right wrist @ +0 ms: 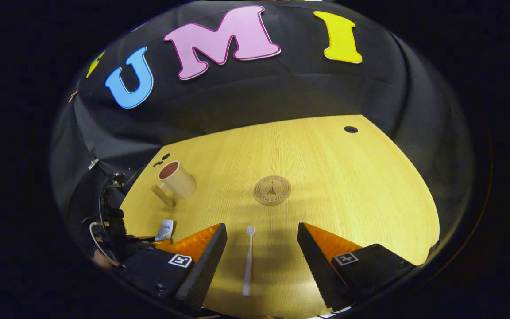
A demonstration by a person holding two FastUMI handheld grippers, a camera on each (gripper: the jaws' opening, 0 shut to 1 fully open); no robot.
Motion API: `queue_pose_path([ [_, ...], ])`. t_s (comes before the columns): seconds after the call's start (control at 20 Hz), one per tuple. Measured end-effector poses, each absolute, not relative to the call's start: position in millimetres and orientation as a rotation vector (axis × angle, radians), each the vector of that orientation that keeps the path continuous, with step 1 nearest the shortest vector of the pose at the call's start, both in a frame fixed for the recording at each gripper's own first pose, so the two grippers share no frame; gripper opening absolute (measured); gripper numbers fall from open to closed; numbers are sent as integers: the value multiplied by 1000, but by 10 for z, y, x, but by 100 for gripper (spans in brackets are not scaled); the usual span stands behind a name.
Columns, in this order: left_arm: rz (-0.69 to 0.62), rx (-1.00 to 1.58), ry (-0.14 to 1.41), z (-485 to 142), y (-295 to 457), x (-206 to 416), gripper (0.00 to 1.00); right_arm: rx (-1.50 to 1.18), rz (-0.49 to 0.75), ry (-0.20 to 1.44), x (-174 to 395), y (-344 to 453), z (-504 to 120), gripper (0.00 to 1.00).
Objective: Put the toothbrush and toothpaste on the desktop into the cup, then pick up the cup and place it on the coaster on the desktop.
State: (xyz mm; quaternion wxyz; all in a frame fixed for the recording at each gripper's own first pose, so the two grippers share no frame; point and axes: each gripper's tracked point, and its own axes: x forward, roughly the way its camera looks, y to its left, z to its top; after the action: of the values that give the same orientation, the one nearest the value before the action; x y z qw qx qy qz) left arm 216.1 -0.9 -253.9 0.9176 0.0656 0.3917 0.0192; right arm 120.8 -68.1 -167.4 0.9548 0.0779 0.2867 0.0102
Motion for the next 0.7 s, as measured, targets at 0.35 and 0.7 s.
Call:
queue_pose_path([
  [0.35, -12, 70, 824, -2512, 14, 2177, 25, 155, 3, 723, 1022, -493, -2095, 99],
  [0.7, -50, -9, 760, -2492, -8, 2213, 23, 79, -33, 803, 1091, -474, -2362, 99],
])
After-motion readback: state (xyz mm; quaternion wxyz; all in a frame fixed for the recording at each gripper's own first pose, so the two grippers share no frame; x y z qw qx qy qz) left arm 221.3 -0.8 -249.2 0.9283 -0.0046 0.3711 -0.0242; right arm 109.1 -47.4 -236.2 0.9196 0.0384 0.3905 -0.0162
